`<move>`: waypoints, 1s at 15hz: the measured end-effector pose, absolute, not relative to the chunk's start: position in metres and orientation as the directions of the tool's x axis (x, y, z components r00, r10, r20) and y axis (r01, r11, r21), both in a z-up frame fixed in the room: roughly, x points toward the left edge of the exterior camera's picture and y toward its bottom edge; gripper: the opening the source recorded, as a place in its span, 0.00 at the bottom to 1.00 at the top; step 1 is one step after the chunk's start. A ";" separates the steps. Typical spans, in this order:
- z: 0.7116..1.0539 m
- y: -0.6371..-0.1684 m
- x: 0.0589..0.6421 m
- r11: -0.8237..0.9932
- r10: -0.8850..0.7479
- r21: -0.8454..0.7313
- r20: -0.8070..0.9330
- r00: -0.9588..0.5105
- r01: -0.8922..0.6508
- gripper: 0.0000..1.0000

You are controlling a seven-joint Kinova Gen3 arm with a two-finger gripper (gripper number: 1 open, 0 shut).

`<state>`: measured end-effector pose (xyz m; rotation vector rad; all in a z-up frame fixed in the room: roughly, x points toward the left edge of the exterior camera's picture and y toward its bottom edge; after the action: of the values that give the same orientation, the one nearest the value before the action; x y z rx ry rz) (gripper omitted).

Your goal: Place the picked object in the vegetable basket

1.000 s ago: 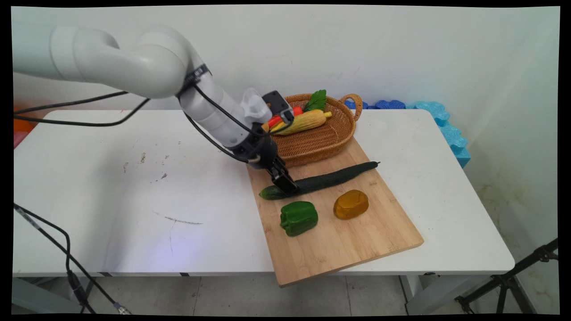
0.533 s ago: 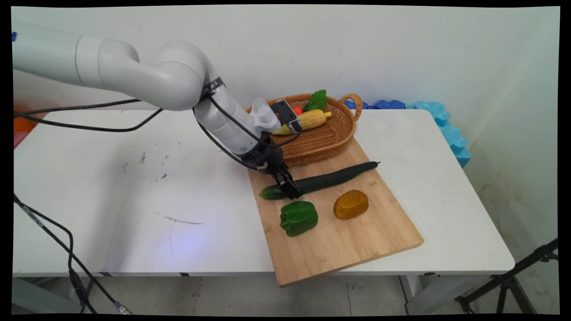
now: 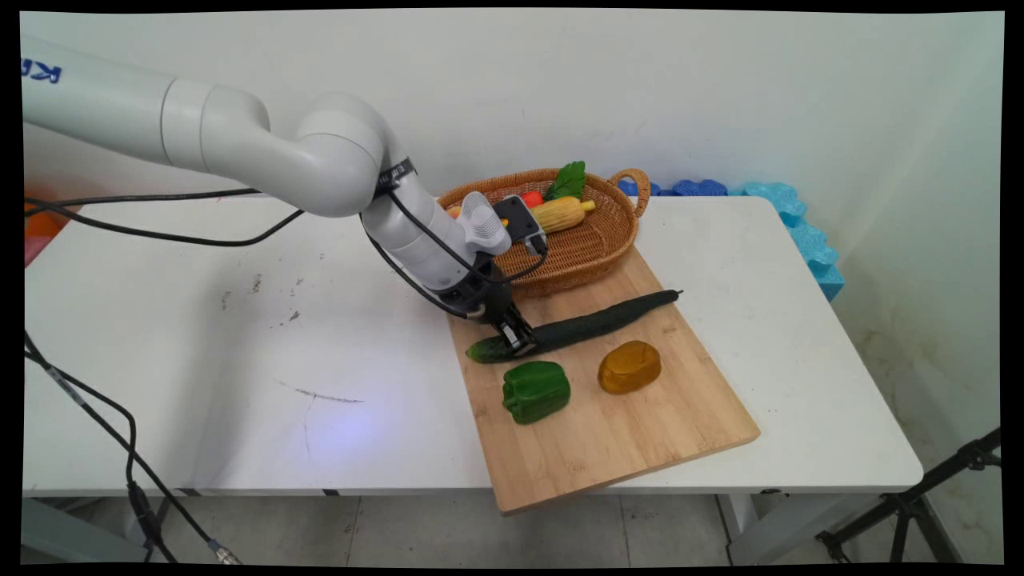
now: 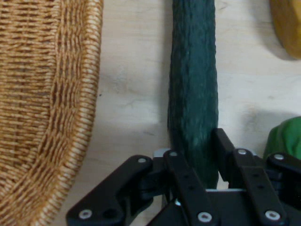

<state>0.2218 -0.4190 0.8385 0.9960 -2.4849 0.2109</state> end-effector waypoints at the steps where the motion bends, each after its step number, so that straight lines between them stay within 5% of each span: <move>1: 0.838 -0.417 0.222 0.731 -0.614 0.026 0.461 -0.641 -0.682 0.00; 5: 0.854 -0.410 0.222 0.748 -0.598 0.036 0.471 -0.648 -0.663 0.00; 15: 0.976 -0.412 0.251 0.766 -0.561 0.090 0.576 -0.595 -0.636 0.00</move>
<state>0.2510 -0.4115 0.9762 0.8924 -2.3650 0.1666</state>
